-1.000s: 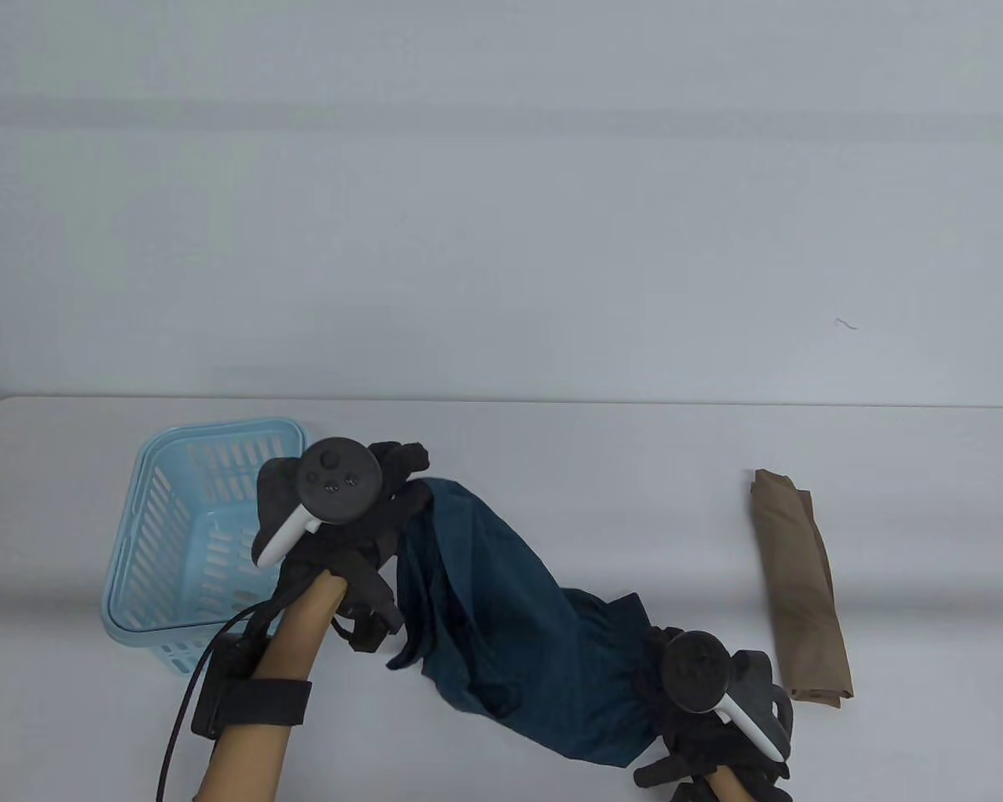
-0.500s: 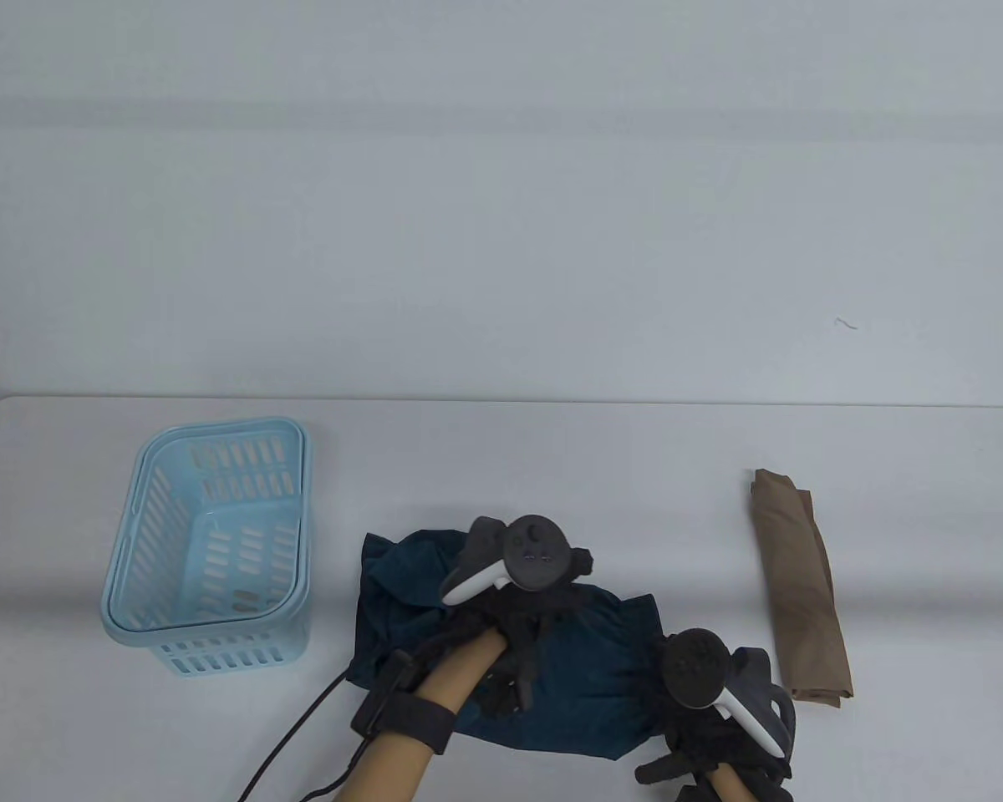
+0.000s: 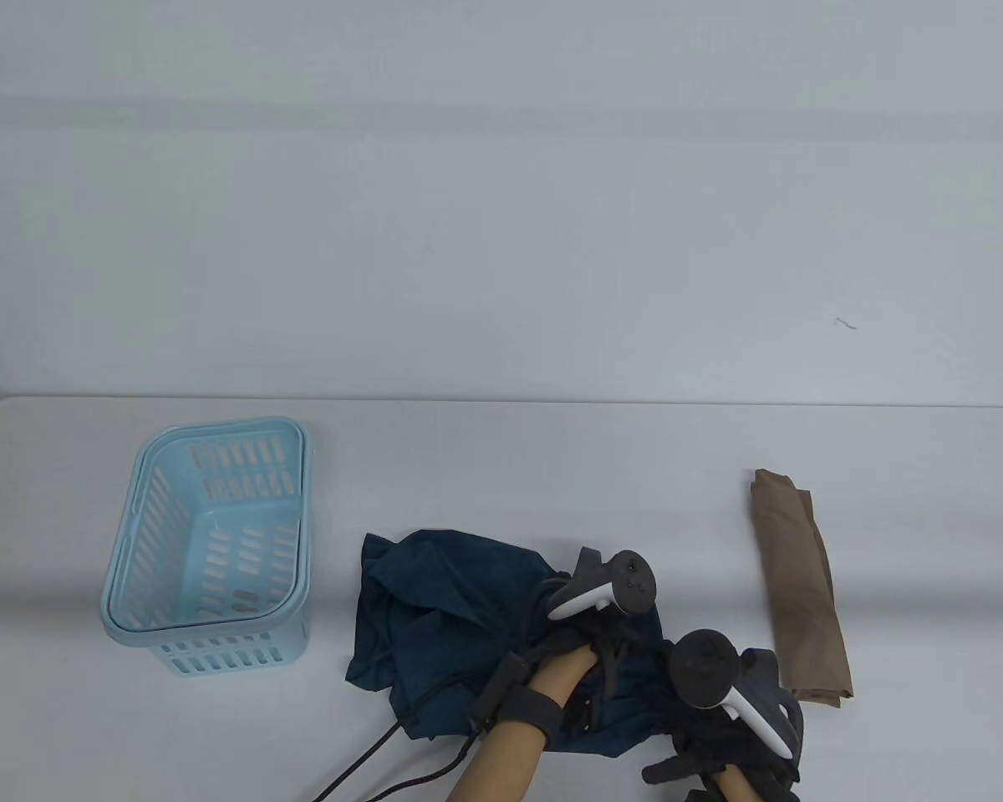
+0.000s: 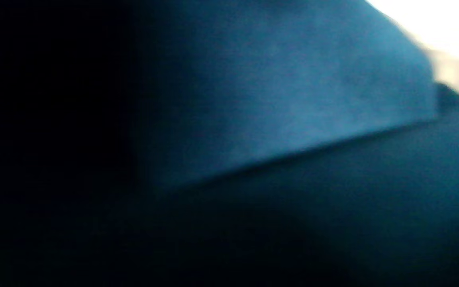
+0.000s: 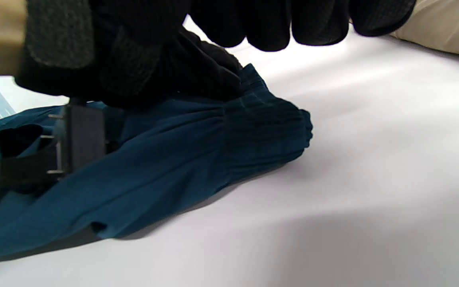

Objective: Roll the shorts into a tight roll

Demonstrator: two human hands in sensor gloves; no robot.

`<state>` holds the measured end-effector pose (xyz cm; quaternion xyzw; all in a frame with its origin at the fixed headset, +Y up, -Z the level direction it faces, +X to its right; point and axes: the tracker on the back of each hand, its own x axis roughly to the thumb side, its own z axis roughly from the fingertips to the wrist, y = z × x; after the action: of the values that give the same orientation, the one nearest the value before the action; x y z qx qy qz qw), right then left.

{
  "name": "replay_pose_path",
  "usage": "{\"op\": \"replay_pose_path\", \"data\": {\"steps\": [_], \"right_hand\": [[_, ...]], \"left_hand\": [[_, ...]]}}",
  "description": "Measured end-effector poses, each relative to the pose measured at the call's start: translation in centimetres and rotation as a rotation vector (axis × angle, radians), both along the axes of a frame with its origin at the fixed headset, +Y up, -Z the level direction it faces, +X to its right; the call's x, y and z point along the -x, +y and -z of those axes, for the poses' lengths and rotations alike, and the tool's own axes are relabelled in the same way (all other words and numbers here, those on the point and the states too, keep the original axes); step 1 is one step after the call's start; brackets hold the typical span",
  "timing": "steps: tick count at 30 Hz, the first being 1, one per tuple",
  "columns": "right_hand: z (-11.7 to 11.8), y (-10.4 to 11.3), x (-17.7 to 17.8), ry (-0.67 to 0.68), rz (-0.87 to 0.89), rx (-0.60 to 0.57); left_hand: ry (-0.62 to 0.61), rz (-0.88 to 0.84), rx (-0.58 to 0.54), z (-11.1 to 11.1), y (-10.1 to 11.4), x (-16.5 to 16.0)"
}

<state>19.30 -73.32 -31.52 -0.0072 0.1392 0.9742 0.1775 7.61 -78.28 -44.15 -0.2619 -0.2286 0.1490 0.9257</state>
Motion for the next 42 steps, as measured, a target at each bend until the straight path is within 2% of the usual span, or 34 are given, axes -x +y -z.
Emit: {"op": "replay_pose_path", "data": {"steps": [5, 10, 15, 22, 28, 37, 42], "right_hand": [[-0.1, -0.1, -0.2, -0.008, -0.002, 0.01], [-0.1, -0.1, -0.2, -0.014, -0.004, 0.016], [0.0, -0.2, 0.0, -0.008, -0.011, 0.022], [0.1, -0.2, 0.5, 0.002, -0.013, 0.019], [-0.1, 0.4, 0.8, 0.007, 0.008, -0.016], [-0.5, 1.2, 1.4, 0.048, 0.051, -0.097], [-0.9, 2.0, 2.0, 0.087, 0.126, -0.202]], "left_hand": [[-0.015, 0.018, -0.031, 0.2, 0.2, 0.1], [-0.016, 0.01, -0.129, 0.1, 0.6, 0.1], [0.02, -0.088, -0.181, 0.1, 1.6, 1.4], [0.044, -0.291, -0.253, -0.8, 5.1, 4.5], [0.042, -0.46, -0.319, -2.5, 8.6, 7.6], [-0.045, -0.488, -0.39, -5.6, 12.1, 11.0], [-0.077, -0.564, -0.336, -7.2, 13.1, 12.5]]}}
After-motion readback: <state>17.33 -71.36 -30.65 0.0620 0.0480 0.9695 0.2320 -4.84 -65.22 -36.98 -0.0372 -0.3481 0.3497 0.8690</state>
